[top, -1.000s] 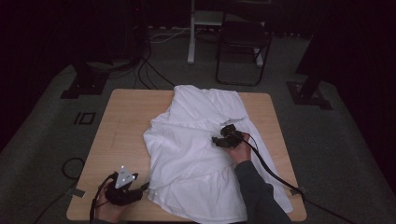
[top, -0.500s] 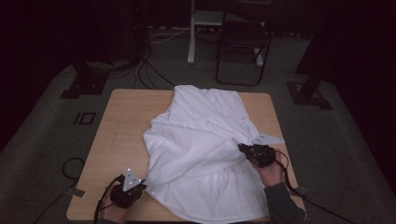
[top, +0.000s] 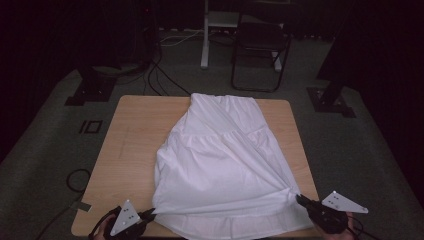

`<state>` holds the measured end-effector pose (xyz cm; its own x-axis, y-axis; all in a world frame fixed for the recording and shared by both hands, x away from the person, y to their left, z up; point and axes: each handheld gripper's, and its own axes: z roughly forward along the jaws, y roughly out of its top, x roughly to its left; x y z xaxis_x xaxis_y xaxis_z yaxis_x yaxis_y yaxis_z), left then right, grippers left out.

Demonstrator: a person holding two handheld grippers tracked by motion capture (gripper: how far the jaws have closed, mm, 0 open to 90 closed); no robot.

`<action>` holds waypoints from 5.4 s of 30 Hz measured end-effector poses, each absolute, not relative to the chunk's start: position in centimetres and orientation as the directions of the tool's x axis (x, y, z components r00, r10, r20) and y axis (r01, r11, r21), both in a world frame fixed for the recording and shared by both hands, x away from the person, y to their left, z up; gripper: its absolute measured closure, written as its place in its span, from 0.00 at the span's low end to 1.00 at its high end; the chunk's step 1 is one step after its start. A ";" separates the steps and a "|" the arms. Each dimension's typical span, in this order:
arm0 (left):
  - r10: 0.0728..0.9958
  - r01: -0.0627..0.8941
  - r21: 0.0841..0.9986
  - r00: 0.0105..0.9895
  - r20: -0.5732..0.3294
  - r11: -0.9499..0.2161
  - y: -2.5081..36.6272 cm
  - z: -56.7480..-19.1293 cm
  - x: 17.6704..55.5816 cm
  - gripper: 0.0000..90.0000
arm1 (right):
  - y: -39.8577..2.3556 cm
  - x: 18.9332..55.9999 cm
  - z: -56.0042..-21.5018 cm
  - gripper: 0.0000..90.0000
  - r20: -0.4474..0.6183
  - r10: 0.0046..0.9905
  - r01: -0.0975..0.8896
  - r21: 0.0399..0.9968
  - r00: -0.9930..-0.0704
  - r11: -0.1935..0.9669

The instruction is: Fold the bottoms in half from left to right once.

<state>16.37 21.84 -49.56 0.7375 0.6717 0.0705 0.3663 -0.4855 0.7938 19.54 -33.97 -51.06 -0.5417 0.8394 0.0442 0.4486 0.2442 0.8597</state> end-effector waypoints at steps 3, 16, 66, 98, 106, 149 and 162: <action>0.654 0.356 0.795 0.754 0.066 -0.491 21.6 -49.9 16.4 0.73 | -34.5 19.6 -52.5 0.79 0.039 0.857 0.492 0.832 -0.514 0.257; 0.805 0.425 0.820 0.589 0.071 -0.383 22.4 -49.6 24.1 0.54 | -32.8 26.7 -52.5 0.59 0.093 0.863 0.516 0.831 -0.496 0.207; 0.891 0.621 0.732 0.452 -0.043 -0.280 21.5 -55.2 38.6 0.98 | -29.0 44.2 -55.9 0.99 0.037 0.946 0.654 0.731 -0.323 0.195; 0.851 0.543 0.782 0.525 -0.032 -0.305 22.6 -52.3 32.8 0.58 | -25.0 36.9 -51.3 0.74 0.115 0.821 0.534 0.807 -0.560 0.252; 0.833 0.564 0.741 0.554 -0.013 -0.364 19.0 -53.1 36.2 0.55 | -21.2 43.3 -54.1 0.55 0.171 0.806 0.638 0.711 -0.566 0.297; 0.847 0.573 0.737 0.531 0.001 -0.360 17.1 -55.8 33.9 0.94 | -25.4 37.5 -56.2 0.98 0.060 0.883 0.616 0.739 -0.465 0.274; 0.836 0.530 0.746 0.545 0.063 -0.402 17.7 -56.2 29.2 0.91 | -25.0 30.3 -55.1 0.73 0.127 0.822 0.629 0.710 -0.556 0.315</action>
